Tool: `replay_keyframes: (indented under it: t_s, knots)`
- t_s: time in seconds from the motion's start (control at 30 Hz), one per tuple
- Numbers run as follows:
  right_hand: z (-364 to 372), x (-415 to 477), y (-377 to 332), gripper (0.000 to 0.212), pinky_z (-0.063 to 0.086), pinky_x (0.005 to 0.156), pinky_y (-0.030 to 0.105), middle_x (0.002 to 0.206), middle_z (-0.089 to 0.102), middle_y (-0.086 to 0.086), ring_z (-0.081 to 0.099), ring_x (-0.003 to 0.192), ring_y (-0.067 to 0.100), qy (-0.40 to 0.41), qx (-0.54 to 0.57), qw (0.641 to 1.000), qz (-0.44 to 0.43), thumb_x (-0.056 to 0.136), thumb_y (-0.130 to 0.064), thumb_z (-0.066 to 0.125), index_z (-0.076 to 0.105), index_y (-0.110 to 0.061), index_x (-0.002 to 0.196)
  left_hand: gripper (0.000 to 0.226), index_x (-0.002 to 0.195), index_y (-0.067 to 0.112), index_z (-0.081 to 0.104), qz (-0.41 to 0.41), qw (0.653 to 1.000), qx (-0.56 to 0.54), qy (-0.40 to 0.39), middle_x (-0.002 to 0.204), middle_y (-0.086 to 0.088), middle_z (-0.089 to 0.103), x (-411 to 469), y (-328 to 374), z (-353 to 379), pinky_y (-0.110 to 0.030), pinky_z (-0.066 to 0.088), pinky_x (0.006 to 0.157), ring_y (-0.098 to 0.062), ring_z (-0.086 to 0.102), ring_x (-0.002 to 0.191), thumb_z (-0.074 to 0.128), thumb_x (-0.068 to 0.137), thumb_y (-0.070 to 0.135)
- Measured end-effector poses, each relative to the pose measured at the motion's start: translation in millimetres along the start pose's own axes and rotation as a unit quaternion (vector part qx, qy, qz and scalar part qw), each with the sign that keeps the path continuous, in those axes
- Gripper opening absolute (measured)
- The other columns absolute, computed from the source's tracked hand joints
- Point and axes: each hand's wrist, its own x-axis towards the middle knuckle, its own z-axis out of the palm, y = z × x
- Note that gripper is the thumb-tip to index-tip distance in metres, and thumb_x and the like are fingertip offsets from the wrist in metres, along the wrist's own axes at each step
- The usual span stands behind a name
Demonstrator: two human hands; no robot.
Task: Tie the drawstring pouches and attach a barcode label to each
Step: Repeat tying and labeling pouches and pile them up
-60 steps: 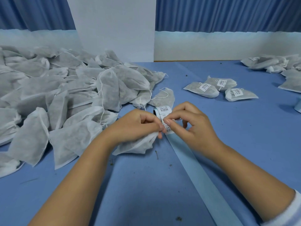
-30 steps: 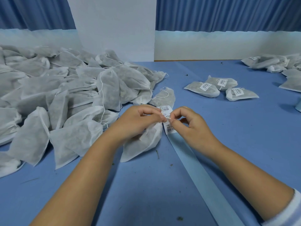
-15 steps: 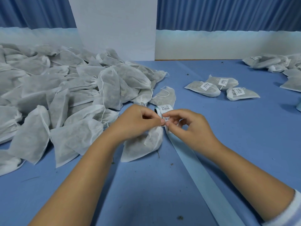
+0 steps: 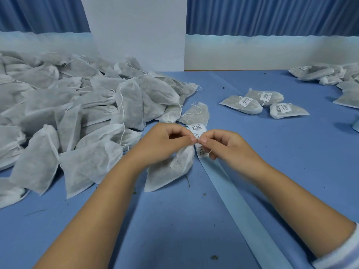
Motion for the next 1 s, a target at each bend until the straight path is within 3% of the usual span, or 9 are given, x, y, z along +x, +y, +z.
replay_keyframes:
  t_s: [0.1, 0.2, 0.4, 0.57, 0.67, 0.73, 0.87, 1.0]
  knots:
    - [1.3, -0.6, -0.9, 0.007, 0.043, 0.064, 0.017, 0.075, 0.064, -0.006, 0.053, 0.065, 0.007, 0.011, 0.014, 0.999, -0.029, 0.093, -0.007, 0.062, 0.067, -0.010, 0.089, 0.011, 0.081, 0.019, 0.077, -0.022, 1.000, -0.015, -0.013, 0.075, 0.004, 0.066, 1.1, 0.1, 0.6, -0.008, 0.041, 0.065, -0.002, 0.054, 0.071, 0.070, 0.089, 0.022]
    - [1.7, -0.3, -0.1, 0.010, 0.046, 0.067, 0.016, 0.081, 0.068, -0.002, 0.058, 0.070, 0.006, 0.031, 0.002, 0.998, -0.062, 0.091, -0.003, 0.063, 0.069, -0.011, 0.092, 0.016, 0.076, 0.026, 0.077, -0.034, 0.999, -0.016, -0.016, 0.072, 0.009, 0.064, 2.4, 0.0, 0.9, -0.009, 0.041, 0.063, -0.001, 0.053, 0.068, 0.068, 0.089, 0.023]
    - [2.0, -1.0, 6.3, 0.027, 0.046, 0.073, 0.018, 0.083, 0.060, -0.014, 0.057, 0.078, 0.007, 0.049, -0.182, 0.970, -0.151, 0.092, -0.005, 0.062, 0.069, -0.031, 0.098, 0.013, 0.081, 0.015, 0.076, -0.030, 0.999, 0.008, -0.008, 0.064, 0.008, 0.055, 2.0, 0.2, 0.3, -0.007, 0.035, 0.053, -0.001, 0.045, 0.058, 0.070, 0.089, 0.024]
    - [1.3, 0.2, 7.5, 0.026, 0.042, 0.070, 0.015, 0.083, 0.058, -0.015, 0.056, 0.077, 0.005, 0.037, -0.232, 0.963, -0.130, 0.093, -0.007, 0.059, 0.064, -0.032, 0.087, 0.010, 0.084, 0.011, 0.078, -0.006, 0.999, 0.043, 0.000, 0.056, 0.015, 0.057, 0.4, 0.0, 1.6, -0.009, 0.034, 0.050, 0.002, 0.043, 0.049, 0.073, 0.088, 0.019]
    - [2.4, 0.4, 6.2, 0.028, 0.040, 0.068, 0.010, 0.080, 0.060, -0.015, 0.056, 0.071, -0.002, 0.030, -0.197, 0.976, -0.088, 0.093, -0.007, 0.058, 0.064, -0.032, 0.081, 0.007, 0.084, 0.014, 0.079, 0.019, 0.996, 0.083, 0.025, 0.050, 0.019, 0.057, 0.1, -0.2, 3.9, -0.008, 0.033, 0.049, 0.003, 0.045, 0.046, 0.073, 0.087, 0.016]
    - [3.3, 0.7, 5.2, 0.026, 0.041, 0.069, 0.011, 0.076, 0.064, -0.017, 0.056, 0.068, -0.003, 0.021, -0.156, 0.985, -0.068, 0.093, -0.007, 0.058, 0.067, -0.028, 0.080, 0.006, 0.083, 0.018, 0.080, 0.027, 0.995, 0.084, 0.034, 0.058, 0.014, 0.065, 0.2, -0.4, 4.0, -0.009, 0.037, 0.053, 0.004, 0.049, 0.051, 0.075, 0.086, 0.016]
    - [0.7, 0.3, 2.7, 0.021, 0.048, 0.076, 0.030, 0.079, 0.071, -0.005, 0.059, 0.072, 0.005, 0.007, -0.082, 0.996, -0.038, 0.090, -0.008, 0.063, 0.073, -0.023, 0.079, 0.006, 0.087, 0.015, 0.080, 0.033, 0.999, 0.040, 0.017, 0.073, 0.012, 0.073, -0.5, 0.6, 2.6, -0.007, 0.043, 0.063, 0.005, 0.060, 0.066, 0.074, 0.087, 0.013]
    - [1.2, -1.1, 0.8, 0.022, 0.054, 0.073, 0.025, 0.081, 0.074, 0.006, 0.065, 0.072, 0.013, 0.019, 0.039, 0.999, -0.031, 0.086, 0.000, 0.068, 0.076, -0.019, 0.078, 0.008, 0.086, 0.013, 0.076, 0.018, 1.000, -0.001, 0.010, 0.054, 0.015, 0.057, -1.1, 2.1, 3.0, -0.009, 0.033, 0.044, 0.001, 0.042, 0.043, 0.070, 0.090, 0.011]
